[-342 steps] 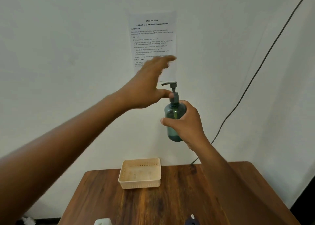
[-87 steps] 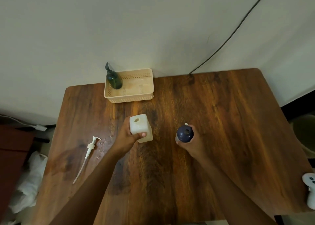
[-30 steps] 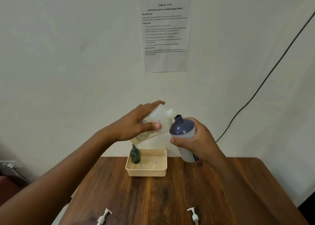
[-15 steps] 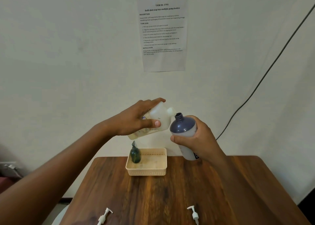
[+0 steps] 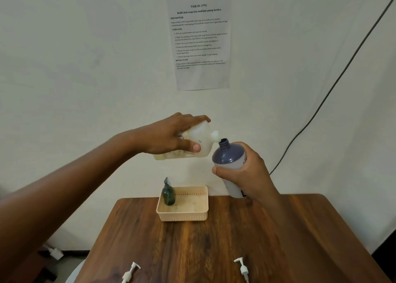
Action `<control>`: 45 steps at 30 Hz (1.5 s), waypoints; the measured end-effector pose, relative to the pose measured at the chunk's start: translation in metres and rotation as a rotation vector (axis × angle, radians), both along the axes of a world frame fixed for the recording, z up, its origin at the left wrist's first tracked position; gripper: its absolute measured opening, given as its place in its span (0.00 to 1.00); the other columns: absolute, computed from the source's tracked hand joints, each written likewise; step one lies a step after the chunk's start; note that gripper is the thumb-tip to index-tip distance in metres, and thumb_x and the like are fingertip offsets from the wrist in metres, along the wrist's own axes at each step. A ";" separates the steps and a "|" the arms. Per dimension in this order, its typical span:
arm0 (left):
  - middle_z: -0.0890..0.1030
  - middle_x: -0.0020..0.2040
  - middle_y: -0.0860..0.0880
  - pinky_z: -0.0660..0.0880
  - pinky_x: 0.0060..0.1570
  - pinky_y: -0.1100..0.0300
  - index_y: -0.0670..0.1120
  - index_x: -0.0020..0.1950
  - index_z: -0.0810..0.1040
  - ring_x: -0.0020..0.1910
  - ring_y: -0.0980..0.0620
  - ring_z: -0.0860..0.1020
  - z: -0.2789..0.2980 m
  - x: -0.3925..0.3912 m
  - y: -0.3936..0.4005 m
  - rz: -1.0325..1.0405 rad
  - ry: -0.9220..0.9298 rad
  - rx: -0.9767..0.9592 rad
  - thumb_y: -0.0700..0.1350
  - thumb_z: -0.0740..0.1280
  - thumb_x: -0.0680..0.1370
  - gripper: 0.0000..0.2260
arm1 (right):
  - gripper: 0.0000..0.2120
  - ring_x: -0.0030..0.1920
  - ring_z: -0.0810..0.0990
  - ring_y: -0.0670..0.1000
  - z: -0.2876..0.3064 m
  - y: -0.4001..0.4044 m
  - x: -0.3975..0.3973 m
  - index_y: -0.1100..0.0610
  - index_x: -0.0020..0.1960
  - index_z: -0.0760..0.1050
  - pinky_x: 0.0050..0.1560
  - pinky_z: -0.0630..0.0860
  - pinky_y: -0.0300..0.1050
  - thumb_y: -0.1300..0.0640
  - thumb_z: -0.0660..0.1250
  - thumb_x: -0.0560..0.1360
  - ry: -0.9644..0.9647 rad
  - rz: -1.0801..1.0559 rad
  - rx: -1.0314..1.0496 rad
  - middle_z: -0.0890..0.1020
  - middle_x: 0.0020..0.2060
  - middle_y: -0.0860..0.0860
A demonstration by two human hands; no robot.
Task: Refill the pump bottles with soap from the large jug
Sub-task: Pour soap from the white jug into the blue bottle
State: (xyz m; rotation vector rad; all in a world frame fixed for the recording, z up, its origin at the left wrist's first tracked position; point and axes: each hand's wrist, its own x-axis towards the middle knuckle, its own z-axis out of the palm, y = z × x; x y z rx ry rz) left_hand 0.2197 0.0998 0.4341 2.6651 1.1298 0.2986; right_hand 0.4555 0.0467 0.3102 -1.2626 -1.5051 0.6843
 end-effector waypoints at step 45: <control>0.69 0.62 0.57 0.67 0.65 0.55 0.59 0.82 0.57 0.64 0.54 0.64 0.040 0.018 0.016 -0.070 0.218 0.061 0.57 0.71 0.79 0.35 | 0.35 0.52 0.78 0.44 0.000 0.002 0.002 0.44 0.65 0.70 0.46 0.76 0.36 0.40 0.79 0.63 0.016 -0.064 0.041 0.78 0.54 0.39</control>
